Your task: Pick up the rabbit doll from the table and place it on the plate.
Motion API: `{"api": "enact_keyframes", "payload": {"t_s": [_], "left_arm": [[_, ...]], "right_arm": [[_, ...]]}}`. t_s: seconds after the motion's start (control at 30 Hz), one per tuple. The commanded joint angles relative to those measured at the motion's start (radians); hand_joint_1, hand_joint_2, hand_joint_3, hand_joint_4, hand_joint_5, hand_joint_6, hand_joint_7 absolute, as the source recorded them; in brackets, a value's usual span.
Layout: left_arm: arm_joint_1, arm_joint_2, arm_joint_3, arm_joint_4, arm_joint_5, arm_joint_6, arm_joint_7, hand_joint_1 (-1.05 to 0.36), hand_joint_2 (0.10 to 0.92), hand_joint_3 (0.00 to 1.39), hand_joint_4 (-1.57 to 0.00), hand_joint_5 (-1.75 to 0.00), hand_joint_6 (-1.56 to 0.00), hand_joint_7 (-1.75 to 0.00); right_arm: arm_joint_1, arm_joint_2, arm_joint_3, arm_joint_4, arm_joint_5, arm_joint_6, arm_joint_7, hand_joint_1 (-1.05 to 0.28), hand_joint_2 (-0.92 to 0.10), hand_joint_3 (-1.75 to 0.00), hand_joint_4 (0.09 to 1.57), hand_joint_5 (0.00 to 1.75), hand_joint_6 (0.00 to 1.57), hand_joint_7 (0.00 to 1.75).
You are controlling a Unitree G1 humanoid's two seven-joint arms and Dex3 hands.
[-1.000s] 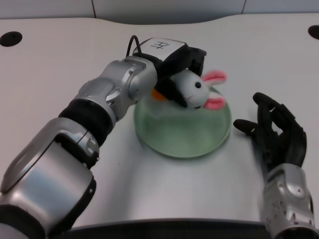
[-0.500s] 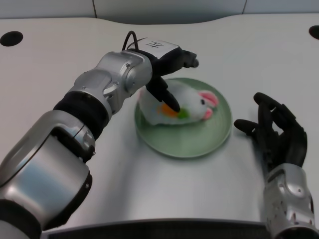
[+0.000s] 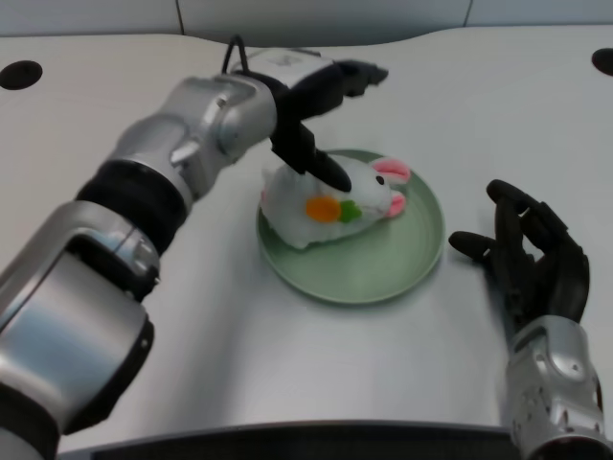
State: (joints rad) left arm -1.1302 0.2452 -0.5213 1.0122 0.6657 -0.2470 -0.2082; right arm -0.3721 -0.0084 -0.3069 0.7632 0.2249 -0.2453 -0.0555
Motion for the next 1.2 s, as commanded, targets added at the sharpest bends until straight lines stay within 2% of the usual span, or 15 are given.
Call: {"api": "enact_keyframes", "payload": {"t_s": [0.03,0.17,0.37,0.53,0.63,0.7,0.77,0.83,0.87,0.93,1.07,1.1,1.2], "left_arm": [[0.039,0.065,0.038,-0.056,-0.035,-0.002,-0.037,-1.05,0.921,0.19,0.00,0.00,0.00,0.00],[0.111,0.140,0.084,-0.143,-0.076,0.003,-0.080,-1.05,0.921,0.20,0.00,0.00,-0.01,-0.01],[0.224,0.197,0.161,-0.251,-0.147,0.005,-0.090,-1.04,0.921,0.23,-0.04,-0.02,-0.06,-0.03],[0.322,0.229,0.226,-0.341,-0.194,-0.003,-0.064,-0.98,0.921,0.29,-0.09,-0.05,-0.11,-0.04],[0.379,0.230,0.272,-0.371,-0.231,-0.025,-0.029,-0.92,0.921,0.36,-0.18,-0.10,-0.18,-0.07],[0.453,0.217,0.333,-0.400,-0.300,-0.052,-0.002,-0.85,0.921,0.38,-0.27,-0.15,-0.24,-0.09],[0.515,0.204,0.380,-0.423,-0.362,-0.081,0.011,-0.76,0.921,0.38,-0.36,-0.24,-0.31,-0.10],[0.571,0.192,0.414,-0.460,-0.411,-0.082,0.012,-0.70,0.921,0.37,-0.27,-0.60,-0.39,-0.06],[0.604,0.184,0.433,-0.488,-0.441,-0.074,0.008,-0.66,0.921,0.37,-0.26,-0.79,-0.43,-0.05],[0.658,0.169,0.462,-0.544,-0.483,-0.054,0.006,-0.62,0.921,0.38,-0.30,-1.02,-0.50,-0.06],[0.763,0.130,0.516,-0.653,-0.573,-0.004,-0.002,-0.57,0.921,0.43,-0.34,-1.32,-0.62,-0.10],[0.795,0.122,0.529,-0.684,-0.596,0.010,-0.005,-0.53,0.921,0.46,-0.34,-1.43,-0.65,-0.12],[0.862,0.107,0.555,-0.744,-0.642,0.040,-0.013,-0.49,0.921,0.51,-0.34,-1.61,-0.72,-0.20]], "right_arm": [[-0.003,0.001,0.001,-0.001,0.003,0.001,0.002,-0.31,-0.92,-0.26,0.75,0.95,0.70,0.49],[-0.005,-0.003,-0.001,-0.003,0.004,0.017,-0.001,-0.31,-0.92,-0.24,0.76,0.96,0.70,0.49],[-0.005,-0.010,0.002,0.012,-0.002,0.002,0.007,-0.31,-0.92,-0.28,0.74,0.97,0.68,0.48],[-0.003,-0.005,0.003,0.002,-0.003,0.015,-0.007,-0.31,-0.92,-0.27,0.74,0.99,0.68,0.48],[0.000,-0.003,0.003,-0.001,-0.003,0.015,-0.011,-0.31,-0.92,-0.26,0.74,0.98,0.68,0.48],[0.000,-0.003,0.002,0.007,-0.001,0.004,-0.002,-0.31,-0.92,-0.26,0.74,0.98,0.68,0.48],[-0.001,-0.004,0.002,0.012,0.000,0.002,0.001,-0.32,-0.92,-0.26,0.75,0.98,0.68,0.48],[-0.002,-0.003,0.000,0.010,0.003,0.007,0.001,-0.32,-0.92,-0.26,0.75,0.98,0.68,0.48],[-0.001,-0.003,-0.003,0.010,0.008,0.004,0.008,-0.31,-0.92,-0.25,0.75,0.98,0.69,0.49],[-0.003,-0.004,-0.005,0.013,0.011,0.001,0.014,-0.31,-0.92,-0.25,0.76,0.98,0.70,0.49],[-0.004,-0.009,-0.004,0.007,0.008,0.013,0.011,-0.31,-0.92,-0.25,0.76,0.97,0.70,0.49],[-0.003,-0.009,-0.001,0.002,0.003,0.016,0.005,-0.31,-0.92,-0.24,0.75,0.97,0.70,0.49],[-0.004,-0.010,0.003,0.001,-0.007,0.017,-0.006,-0.32,-0.92,-0.24,0.76,0.97,0.70,0.50]]}}
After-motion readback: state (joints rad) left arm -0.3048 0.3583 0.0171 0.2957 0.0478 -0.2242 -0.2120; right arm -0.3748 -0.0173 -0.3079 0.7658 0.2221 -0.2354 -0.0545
